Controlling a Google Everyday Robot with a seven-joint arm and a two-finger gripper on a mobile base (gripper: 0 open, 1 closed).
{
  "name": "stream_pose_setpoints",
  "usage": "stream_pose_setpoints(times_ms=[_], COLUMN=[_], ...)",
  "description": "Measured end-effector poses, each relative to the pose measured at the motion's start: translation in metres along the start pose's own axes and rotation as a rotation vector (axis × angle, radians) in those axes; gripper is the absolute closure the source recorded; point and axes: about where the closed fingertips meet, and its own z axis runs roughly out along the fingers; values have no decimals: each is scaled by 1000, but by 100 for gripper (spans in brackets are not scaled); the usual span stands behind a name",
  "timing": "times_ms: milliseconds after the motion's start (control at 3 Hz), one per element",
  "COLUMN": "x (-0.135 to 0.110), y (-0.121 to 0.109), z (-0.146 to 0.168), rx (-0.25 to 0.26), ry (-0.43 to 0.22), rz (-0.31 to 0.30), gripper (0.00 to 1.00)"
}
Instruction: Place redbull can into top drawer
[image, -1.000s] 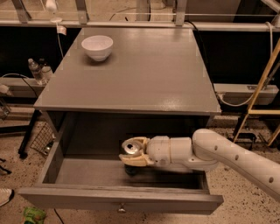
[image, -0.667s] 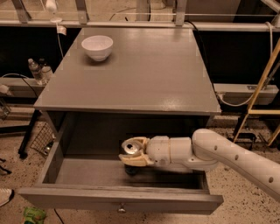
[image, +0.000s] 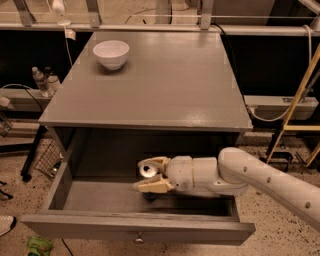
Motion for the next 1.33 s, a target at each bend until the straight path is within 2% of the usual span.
stream_pose_setpoints(times_ms=[333, 1000, 1333], x=[-1, -6, -13], y=[1, -2, -7], z=[2, -6, -36], rx=[-4, 4, 53], ry=[-1, 25, 75], rz=[-1, -17, -38], gripper=[0, 0, 0])
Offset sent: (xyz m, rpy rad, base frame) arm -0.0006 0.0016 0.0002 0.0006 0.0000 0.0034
